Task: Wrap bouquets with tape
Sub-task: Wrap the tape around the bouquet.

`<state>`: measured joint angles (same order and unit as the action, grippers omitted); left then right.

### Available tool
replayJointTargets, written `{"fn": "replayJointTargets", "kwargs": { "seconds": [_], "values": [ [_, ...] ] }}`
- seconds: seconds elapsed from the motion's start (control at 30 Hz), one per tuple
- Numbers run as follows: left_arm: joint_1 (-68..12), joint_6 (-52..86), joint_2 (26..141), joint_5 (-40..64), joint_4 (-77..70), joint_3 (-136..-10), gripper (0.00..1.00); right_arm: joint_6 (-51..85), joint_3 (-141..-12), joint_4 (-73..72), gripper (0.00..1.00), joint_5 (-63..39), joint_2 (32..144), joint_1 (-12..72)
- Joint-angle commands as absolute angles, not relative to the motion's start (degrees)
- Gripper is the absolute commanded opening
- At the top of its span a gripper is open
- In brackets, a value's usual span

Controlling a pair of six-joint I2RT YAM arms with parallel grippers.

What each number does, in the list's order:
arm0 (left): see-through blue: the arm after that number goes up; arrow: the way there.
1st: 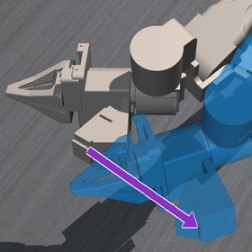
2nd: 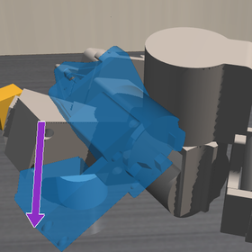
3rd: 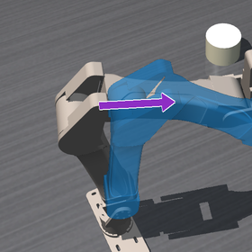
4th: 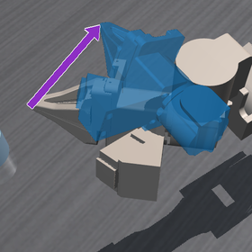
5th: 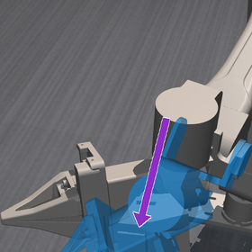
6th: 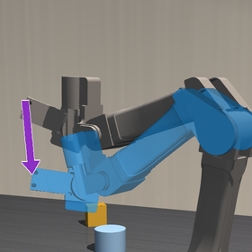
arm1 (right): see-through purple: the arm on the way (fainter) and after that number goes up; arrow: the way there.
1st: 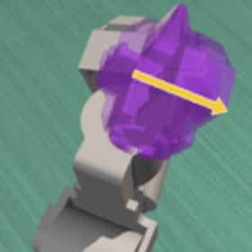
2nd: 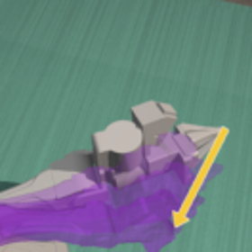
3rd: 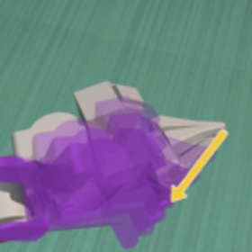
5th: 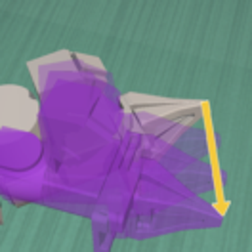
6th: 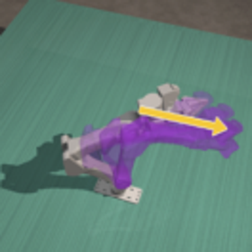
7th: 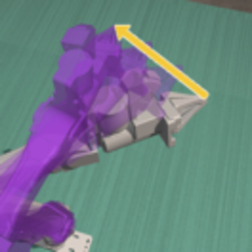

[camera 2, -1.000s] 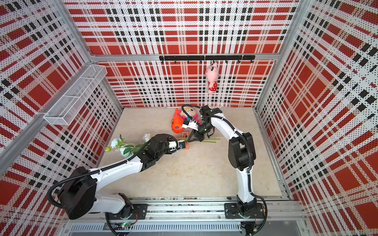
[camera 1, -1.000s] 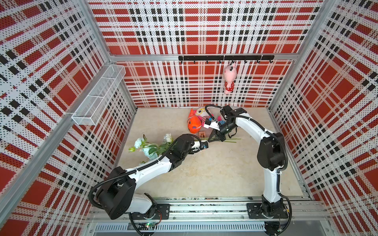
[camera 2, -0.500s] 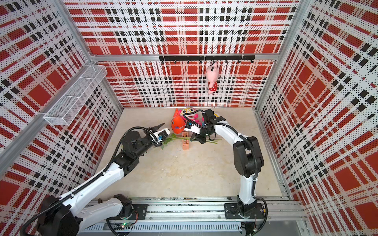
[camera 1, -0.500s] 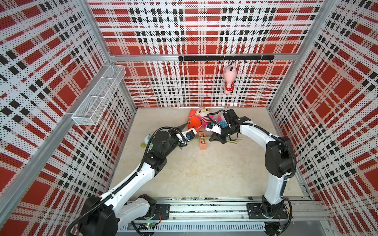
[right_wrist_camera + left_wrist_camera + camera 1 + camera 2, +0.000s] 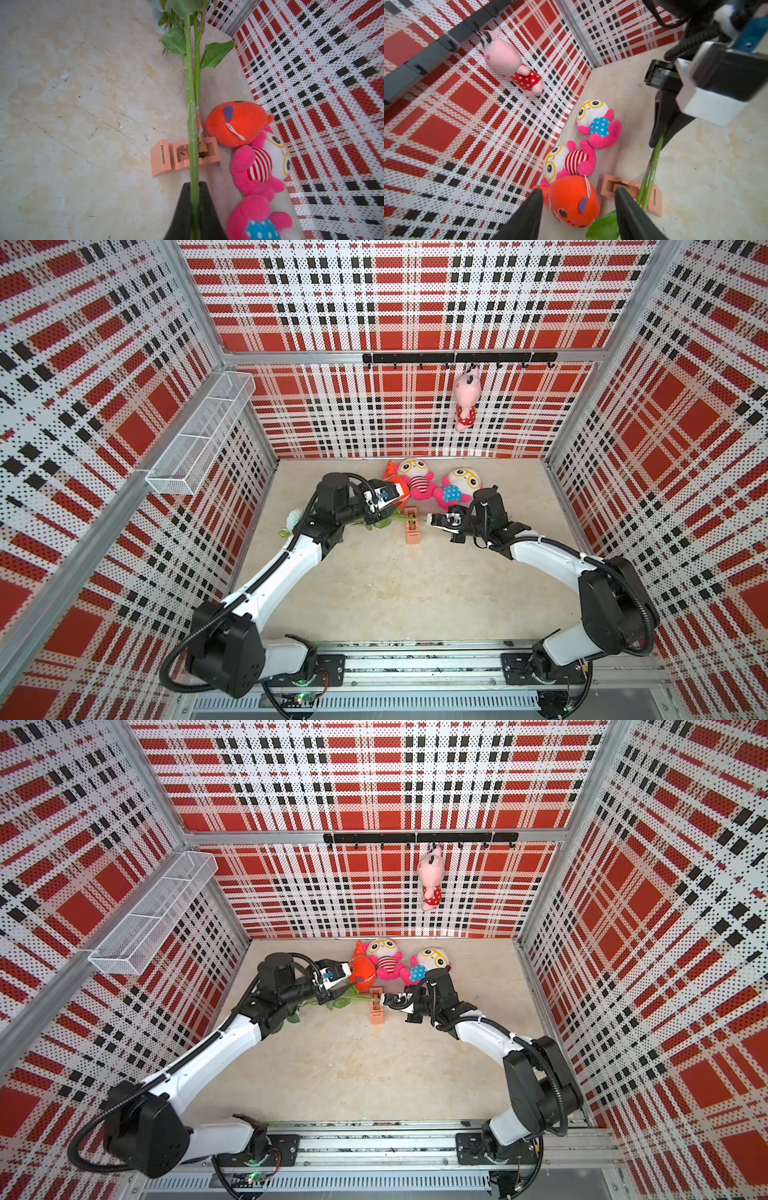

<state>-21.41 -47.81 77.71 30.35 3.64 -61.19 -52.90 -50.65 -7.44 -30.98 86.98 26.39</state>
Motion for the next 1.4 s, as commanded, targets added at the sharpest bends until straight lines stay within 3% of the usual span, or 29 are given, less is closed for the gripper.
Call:
{"fn": "replayJointTargets", "kwargs": {
  "seconds": [0.0,0.4,0.43,0.5,0.6,0.73,1.0,1.37],
  "values": [
    [-21.7,-53.7,82.2,35.5,17.2,-66.2,0.6,-59.5,-48.4,-21.0,0.0,-28.7,84.9,28.1],
    [-24.2,-62.6,94.7,34.6,37.6,-75.3,0.58,-67.7,-41.5,-35.0,0.0,-22.1,84.6,31.7],
    [-24.2,-63.4,95.6,34.7,39.1,-76.1,0.56,-68.4,-41.4,-34.2,0.0,-22.1,84.4,31.8],
    [-23.9,-65.5,97.3,34.8,42.1,-77.7,0.41,-69.7,-41.1,-34.1,0.0,-21.1,84.4,32.3],
    [-22.8,-66.0,98.7,35.7,42.9,-78.4,0.39,-73.0,-40.9,-33.1,0.0,-19.1,84.4,33.8],
    [-22.2,-67.6,99.5,37.4,45.6,-79.8,0.47,-74.1,-41.3,-32.7,0.0,-17.8,85.1,34.3],
    [-19.9,-67.6,95.0,40.5,43.3,-79.2,0.52,-75.4,-41.4,-31.5,0.0,-16.4,86.0,35.1],
    [-22.4,-64.5,88.8,37.3,37.5,-73.0,0.6,-76.7,-41.6,-30.2,0.0,-14.8,86.4,35.7]
  ]
}}
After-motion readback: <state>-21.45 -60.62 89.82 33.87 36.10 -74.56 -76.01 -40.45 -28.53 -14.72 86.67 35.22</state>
